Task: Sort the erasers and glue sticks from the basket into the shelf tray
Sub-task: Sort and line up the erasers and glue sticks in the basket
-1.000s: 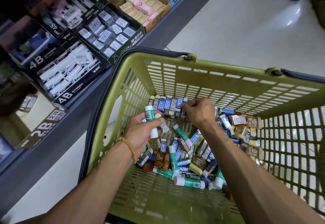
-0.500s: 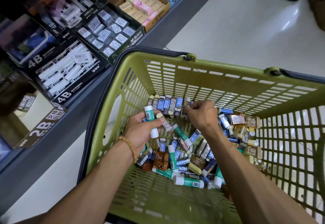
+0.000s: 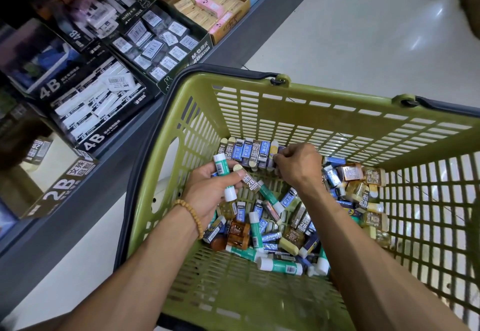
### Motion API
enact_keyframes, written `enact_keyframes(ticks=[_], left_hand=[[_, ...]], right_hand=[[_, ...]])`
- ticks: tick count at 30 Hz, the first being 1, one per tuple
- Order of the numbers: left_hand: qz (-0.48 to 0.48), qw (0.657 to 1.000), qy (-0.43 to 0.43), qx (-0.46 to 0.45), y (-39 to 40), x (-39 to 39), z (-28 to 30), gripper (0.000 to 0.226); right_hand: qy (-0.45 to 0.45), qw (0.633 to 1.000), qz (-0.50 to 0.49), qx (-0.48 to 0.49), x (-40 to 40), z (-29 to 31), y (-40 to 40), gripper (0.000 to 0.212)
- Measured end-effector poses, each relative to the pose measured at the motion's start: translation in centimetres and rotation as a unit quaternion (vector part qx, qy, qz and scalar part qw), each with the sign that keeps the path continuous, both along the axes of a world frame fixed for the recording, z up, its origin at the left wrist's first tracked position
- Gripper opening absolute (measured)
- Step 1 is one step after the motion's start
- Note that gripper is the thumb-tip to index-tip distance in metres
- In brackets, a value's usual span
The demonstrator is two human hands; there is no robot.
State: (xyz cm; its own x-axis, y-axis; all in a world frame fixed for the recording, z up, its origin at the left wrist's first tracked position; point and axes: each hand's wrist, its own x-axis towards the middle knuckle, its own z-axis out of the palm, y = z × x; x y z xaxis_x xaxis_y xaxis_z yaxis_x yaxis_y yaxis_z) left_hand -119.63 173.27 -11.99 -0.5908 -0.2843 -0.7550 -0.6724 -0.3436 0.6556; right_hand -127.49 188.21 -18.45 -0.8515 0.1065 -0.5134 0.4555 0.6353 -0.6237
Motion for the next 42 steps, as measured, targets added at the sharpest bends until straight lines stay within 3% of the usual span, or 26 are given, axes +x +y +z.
enact_keyframes(ticks=[6,8,10,13,16,18,20,22,25,28,31,34,36,38,42], left_hand=[[0.006,1.0,-0.004,0.009,0.2,-0.1,-0.1,0.018],[0.004,1.0,-0.006,0.011,0.3,-0.2,-0.3,0.019],[0.001,1.0,-0.005,0.017,0.4,-0.4,-0.4,0.019],[-0.011,0.999,-0.001,0.031,0.9,-0.6,-0.7,0.015],[-0.025,0.999,0.003,0.048,1.6,-0.7,-0.4,0.003],[-0.039,0.998,-0.013,0.046,2.0,-0.7,-0.5,0.015],[-0.086,0.995,-0.042,-0.004,2.0,-0.6,-0.6,0.025],[-0.208,0.973,-0.065,-0.081,1.7,-0.2,-0.7,0.031],[-0.439,0.876,-0.091,-0.178,0.7,0.5,-0.2,0.028],[-0.524,0.816,-0.093,-0.228,0.3,1.1,-0.3,0.024],[-0.553,0.794,-0.104,-0.233,0.7,1.5,-0.8,0.028],[-0.535,0.809,-0.104,-0.222,0.8,1.5,-1.4,0.032],[-0.464,0.863,-0.099,-0.171,0.8,1.1,-1.2,0.027],[-0.325,0.941,-0.094,-0.028,1.0,0.4,-0.7,0.031],[-0.21,0.975,0.001,0.074,1.4,-0.3,0.2,0.032]], right_hand=[[0.023,0.999,0.032,0.001,0.2,0.9,0.0,0.016],[0.008,0.993,0.058,-0.098,0.9,2.5,0.2,0.016],[-0.079,0.966,0.106,-0.224,1.5,4.0,0.5,0.012],[-0.12,0.939,0.187,-0.264,2.2,4.4,1.2,0.008],[-0.104,0.957,0.116,-0.247,2.1,3.8,2.0,0.009],[-0.08,0.972,0.023,-0.22,1.7,3.0,3.0,0.007],[-0.054,0.987,-0.011,-0.152,1.2,1.9,3.8,0.011],[-0.047,0.993,-0.012,-0.107,0.6,0.9,4.0,0.018],[-0.026,0.997,-0.01,-0.076,-0.2,0.1,3.2,0.028],[0.0,0.999,0.035,-0.015,-0.9,-0.2,2.3,0.027],[0.014,0.999,0.05,0.007,-1.2,-0.4,2.2,0.027],[0.017,0.999,0.05,0.014,-0.9,-0.3,2.4,0.027],[0.037,0.998,0.041,0.002,-0.5,0.0,2.5,0.024],[0.048,0.998,0.034,-0.03,0.1,0.6,2.6,0.024],[0.026,0.992,0.03,-0.12,1.4,2.2,3.4,0.025]])
